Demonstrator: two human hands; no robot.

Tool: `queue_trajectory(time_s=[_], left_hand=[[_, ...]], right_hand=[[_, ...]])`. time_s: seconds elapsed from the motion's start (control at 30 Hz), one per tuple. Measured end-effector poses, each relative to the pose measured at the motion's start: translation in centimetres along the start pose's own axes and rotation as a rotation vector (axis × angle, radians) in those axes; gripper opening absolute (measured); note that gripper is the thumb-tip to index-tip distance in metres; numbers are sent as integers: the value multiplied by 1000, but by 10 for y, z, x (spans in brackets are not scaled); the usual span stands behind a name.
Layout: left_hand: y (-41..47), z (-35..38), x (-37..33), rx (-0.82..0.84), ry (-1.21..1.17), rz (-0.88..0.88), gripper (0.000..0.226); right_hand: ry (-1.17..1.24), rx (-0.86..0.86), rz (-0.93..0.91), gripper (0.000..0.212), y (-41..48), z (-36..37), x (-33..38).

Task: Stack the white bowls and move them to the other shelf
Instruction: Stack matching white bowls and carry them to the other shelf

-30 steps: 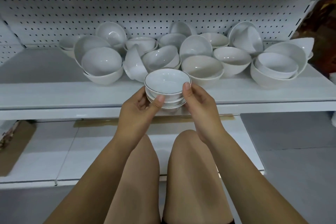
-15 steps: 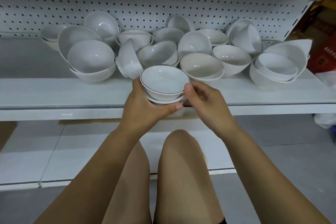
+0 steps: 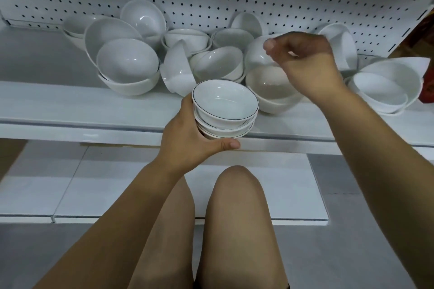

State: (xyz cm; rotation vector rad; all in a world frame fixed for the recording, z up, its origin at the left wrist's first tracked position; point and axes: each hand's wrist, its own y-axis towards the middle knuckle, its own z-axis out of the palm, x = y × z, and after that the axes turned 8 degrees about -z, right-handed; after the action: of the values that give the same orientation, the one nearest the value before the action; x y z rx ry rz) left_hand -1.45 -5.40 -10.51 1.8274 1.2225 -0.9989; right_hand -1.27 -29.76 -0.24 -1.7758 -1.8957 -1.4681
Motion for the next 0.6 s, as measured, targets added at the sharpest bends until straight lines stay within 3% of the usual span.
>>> queue_trajectory(time_s=[0.1,0.27,0.37,0.6], left_hand=[[1,0,1,4,21,15,120],[3,0,4,-2,44,15,118],[3,1,4,-18,47,21,113],[4,2,5,-41,59,27,110]], right_hand=[[-166,143,-88,16,41,6,-12],[-402,407,-258,43,94,24,-29],[-555,548,-193,50,112,38,-35],[-659,744,-62,45,126,50,-39]])
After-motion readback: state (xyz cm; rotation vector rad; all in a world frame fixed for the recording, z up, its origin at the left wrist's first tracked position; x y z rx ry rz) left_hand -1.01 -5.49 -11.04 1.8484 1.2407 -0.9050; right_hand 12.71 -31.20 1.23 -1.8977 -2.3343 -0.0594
